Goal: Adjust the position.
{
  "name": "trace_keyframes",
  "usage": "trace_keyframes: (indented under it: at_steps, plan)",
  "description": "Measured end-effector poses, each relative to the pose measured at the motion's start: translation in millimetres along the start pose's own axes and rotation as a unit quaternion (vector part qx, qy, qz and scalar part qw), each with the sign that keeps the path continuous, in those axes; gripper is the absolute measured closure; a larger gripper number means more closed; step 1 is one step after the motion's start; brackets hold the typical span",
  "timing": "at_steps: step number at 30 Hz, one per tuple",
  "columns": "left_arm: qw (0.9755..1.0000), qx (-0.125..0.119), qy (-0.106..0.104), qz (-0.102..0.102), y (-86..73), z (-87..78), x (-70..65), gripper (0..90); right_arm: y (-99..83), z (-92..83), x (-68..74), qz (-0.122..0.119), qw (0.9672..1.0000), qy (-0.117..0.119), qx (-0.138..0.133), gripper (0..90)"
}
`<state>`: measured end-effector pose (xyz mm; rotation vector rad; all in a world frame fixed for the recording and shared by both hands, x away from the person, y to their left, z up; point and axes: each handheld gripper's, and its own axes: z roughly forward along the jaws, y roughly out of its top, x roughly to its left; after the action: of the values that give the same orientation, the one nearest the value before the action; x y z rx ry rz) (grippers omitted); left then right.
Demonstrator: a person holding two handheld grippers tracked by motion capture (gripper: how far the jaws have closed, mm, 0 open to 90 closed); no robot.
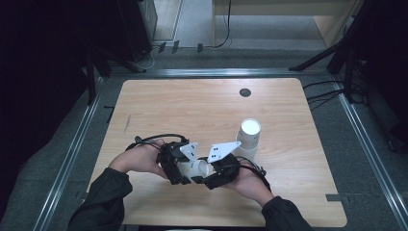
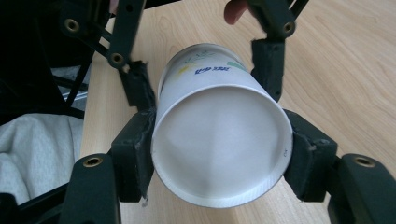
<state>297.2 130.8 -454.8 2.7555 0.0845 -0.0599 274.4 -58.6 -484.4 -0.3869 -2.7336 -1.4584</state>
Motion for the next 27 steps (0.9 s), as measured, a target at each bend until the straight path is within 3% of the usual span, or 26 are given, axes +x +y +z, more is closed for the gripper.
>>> trace_keyframes:
  at_steps: [5, 8, 12, 14, 15, 20, 21, 24, 27]
  plan:
    - [0.9996, -0.022, 0.001, -0.018, -7.5, -3.8, 3.0, 13.1, 1.0, -6.5, -1.8, 0.001, 0.9999, -0.006, -0.013, 35.2]
    - [0.9980, -0.049, -0.009, -0.039, -17.7, -7.9, 6.6, 13.1, 1.2, -11.6, -2.4, 0.003, 0.9998, -0.008, -0.020, 35.2]
    - [0.9965, -0.070, -0.013, -0.045, -24.3, -9.5, 5.7, 12.9, 1.4, -15.0, -2.1, 0.005, 0.9997, -0.007, -0.024, 35.2]
    - [0.9938, -0.093, -0.020, -0.058, -29.7, -9.3, 4.5, 12.7, 1.6, -19.2, -1.8, 0.004, 0.9995, -0.011, -0.029, 35.2]
    - [0.9938, -0.093, -0.020, -0.058, -29.7, -9.3, 4.5, 12.7, 1.6, -20.6, -1.5, 0.005, 0.9995, -0.011, -0.030, 35.2]
    - [0.9868, -0.144, -0.030, -0.067, -43.3, -11.5, 0.4, 12.7, 1.7, -27.8, 0.1, 0.007, 0.9993, -0.008, -0.036, 35.2]
    - [0.9868, -0.144, -0.030, -0.067, -43.3, -11.5, 0.4, 12.7, 1.7, -27.8, 0.1, 0.007, 0.9993, -0.008, -0.036, 35.2]
    - [0.9813, -0.176, -0.031, -0.072, -45.3, -12.2, -1.4, 12.7, 1.9, -34.1, 1.2, 0.009, 0.9990, -0.005, -0.044, 35.2]
    - [0.9797, -0.184, -0.030, -0.073, -45.3, -12.0, -3.0, 12.8, 1.4, -37.3, 1.0, 0.012, 0.9988, -0.005, -0.047, 35.2]
